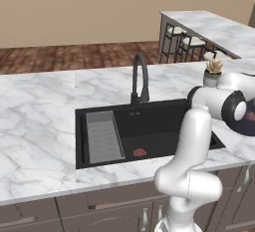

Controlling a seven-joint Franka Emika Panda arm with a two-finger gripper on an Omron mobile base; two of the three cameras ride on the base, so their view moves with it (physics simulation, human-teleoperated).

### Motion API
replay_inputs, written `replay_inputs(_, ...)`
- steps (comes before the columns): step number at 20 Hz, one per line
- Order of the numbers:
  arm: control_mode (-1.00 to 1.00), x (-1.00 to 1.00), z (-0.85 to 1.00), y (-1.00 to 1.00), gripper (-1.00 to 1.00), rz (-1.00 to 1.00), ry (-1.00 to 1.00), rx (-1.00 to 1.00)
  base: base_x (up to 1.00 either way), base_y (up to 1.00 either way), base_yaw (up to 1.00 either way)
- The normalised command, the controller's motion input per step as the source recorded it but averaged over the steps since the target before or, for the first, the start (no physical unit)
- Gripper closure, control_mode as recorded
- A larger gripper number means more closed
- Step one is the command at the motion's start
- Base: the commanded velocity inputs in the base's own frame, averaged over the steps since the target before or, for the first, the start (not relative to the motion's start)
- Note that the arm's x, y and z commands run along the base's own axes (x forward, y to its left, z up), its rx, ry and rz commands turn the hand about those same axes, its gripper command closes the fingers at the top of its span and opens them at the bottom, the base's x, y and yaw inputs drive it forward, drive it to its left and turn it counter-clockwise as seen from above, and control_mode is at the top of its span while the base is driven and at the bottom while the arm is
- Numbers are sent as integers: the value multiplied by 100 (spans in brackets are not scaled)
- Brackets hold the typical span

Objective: Dump the onion from the pot into the sink. Then turn on the water and wash the onion. Then turn off the water and put the onion back in the pot.

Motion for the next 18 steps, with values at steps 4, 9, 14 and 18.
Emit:
replay_inputs(4, -100, 3, -39, 0, -100, 0, 0, -8, 0, 0, 0)
replay_inputs(9, -100, 0, -55, 0, -100, 0, 0, -16, 0, 0, 0)
replay_inputs(14, -100, 0, -55, 0, 100, 0, 0, -17, 0, 0, 0)
replay_inputs(18, -100, 0, -43, 3, 100, 0, 0, -15, 0, 0, 0)
